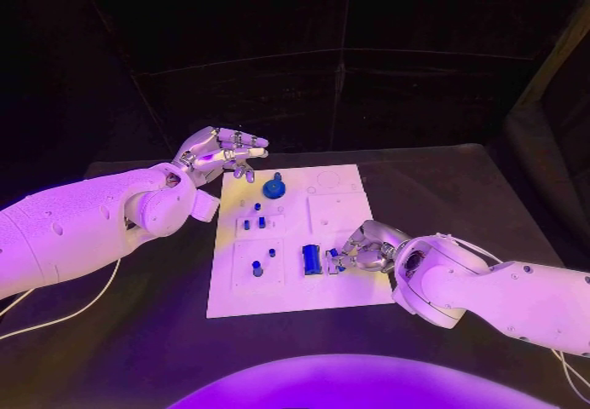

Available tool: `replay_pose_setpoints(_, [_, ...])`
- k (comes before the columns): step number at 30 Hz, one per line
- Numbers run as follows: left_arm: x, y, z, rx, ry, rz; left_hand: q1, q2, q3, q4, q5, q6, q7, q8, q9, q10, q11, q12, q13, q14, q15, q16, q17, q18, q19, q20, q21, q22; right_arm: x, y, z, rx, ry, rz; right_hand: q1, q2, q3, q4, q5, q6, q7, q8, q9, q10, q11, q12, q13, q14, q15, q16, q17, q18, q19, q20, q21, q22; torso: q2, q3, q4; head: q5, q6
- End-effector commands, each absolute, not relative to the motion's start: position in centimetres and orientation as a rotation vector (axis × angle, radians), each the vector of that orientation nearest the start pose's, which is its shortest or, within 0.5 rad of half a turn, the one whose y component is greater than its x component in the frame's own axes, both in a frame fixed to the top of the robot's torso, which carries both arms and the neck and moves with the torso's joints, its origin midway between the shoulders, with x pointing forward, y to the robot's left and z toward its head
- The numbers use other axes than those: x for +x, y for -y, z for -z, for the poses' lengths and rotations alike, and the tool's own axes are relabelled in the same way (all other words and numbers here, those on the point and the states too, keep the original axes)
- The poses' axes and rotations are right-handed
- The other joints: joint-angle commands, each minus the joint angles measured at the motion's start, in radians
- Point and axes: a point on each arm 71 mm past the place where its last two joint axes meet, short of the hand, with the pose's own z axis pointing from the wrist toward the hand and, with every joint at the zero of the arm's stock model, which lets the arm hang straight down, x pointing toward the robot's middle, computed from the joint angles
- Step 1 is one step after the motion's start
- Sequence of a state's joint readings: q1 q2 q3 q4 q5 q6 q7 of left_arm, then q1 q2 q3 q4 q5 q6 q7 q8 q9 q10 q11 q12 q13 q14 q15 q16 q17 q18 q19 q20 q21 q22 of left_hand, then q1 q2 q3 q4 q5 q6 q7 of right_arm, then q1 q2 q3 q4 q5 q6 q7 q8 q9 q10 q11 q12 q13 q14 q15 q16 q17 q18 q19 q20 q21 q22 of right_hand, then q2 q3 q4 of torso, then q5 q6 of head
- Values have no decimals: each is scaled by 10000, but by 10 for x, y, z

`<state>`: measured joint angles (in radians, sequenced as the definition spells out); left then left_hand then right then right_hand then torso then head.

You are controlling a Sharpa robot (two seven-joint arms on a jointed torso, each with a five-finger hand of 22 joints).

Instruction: Assemble the parts on the task board

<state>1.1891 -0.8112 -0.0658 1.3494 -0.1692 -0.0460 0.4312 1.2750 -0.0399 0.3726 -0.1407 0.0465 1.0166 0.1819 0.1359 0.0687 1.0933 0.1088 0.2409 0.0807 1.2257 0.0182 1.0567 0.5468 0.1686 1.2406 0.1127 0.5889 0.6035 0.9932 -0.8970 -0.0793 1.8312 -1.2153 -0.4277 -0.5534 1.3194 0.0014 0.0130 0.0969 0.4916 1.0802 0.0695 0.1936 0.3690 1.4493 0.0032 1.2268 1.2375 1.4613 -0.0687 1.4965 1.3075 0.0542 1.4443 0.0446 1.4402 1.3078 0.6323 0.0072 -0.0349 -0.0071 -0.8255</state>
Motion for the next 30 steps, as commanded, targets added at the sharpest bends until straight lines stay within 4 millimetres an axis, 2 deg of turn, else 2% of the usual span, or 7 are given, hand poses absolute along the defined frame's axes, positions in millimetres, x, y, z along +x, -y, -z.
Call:
replay_pose_setpoints(1, [507,-228,197,-8874,-15424,16363,32,74,-48,13,45,-73,-1,36,0,-81,-20,53,13,-64,8,-46,-20,135,-5,28,-52,-16,377,167,271,3992,-20882,-5925,-126,-5,12,53,56,74,25,-46,-1,162,-99,235,1387,831,4,37,1340,-105,39,19,18,1169,-3,-2,6,30,17])
replay_pose_setpoints(6, [507,-228,197,-8876,-15428,16359,26,84,-50,22,44,-72,2,39,0,-83,-17,59,13,-65,9,-43,-20,135,-4,28,-55,-18,378,163,273,3883,-21023,-5972,-222,-41,44,126,32,102,17,-45,6,170,-104,244,1395,831,1,38,1343,-104,37,18,14,1167,-7,1,14,53,6])
replay_pose_setpoints(9, [507,-228,197,-8878,-15439,16363,26,84,-50,22,44,-72,2,39,0,-83,-17,59,13,-65,9,-43,-20,135,-4,28,-55,-18,378,162,274,3817,-21127,-5972,-328,-72,69,210,-47,141,5,-40,17,177,-112,245,1396,832,-4,39,1347,-104,38,16,14,1170,-1,6,-5,95,5])
replay_pose_setpoints(18, [507,-228,197,-8882,-15459,16365,26,84,-50,22,44,-72,2,39,0,-83,-17,59,13,-65,9,-43,-20,135,-4,28,-55,-18,378,161,275,3725,-21304,-5885,-696,-201,15,477,-171,207,3,-39,41,193,-109,247,1402,827,-5,23,1322,-98,22,11,-7,1154,-5,-1,-18,110,-17])
replay_pose_setpoints(21, [507,-228,197,-8884,-15463,16364,26,84,-50,22,44,-72,2,39,0,-83,-17,59,13,-65,9,-43,-20,135,-4,28,-55,-18,379,160,275,3711,-21289,-5897,-914,-294,-115,626,-477,199,21,-58,48,177,-91,185,1368,817,9,-3,1280,-90,-5,18,-38,1124,-3,6,-20,116,-21])
replay_pose_setpoints(25, [507,-228,197,-8889,-15467,16354,26,84,-50,22,44,-72,2,39,0,-83,-17,59,13,-65,9,-43,-20,135,-4,28,-55,-18,379,160,275,3697,-21167,-5913,-1285,-428,-405,892,-634,104,86,-133,36,98,-32,-22,1250,789,52,-77,1159,-64,-89,45,-131,1029,-3,4,-9,113,-19])
replay_pose_setpoints(30, [507,-228,197,-8895,-15470,16343,26,84,-50,22,44,-72,2,39,0,-83,-17,59,13,-65,9,-43,-20,135,-4,28,-55,-18,381,161,274,3694,-20955,-5913,-1502,-440,-843,1231,-1723,-40,138,-226,19,-42,23,-354,1056,776,102,-124,1096,-40,-155,105,-213,955,-5,3,-16,123,-28])
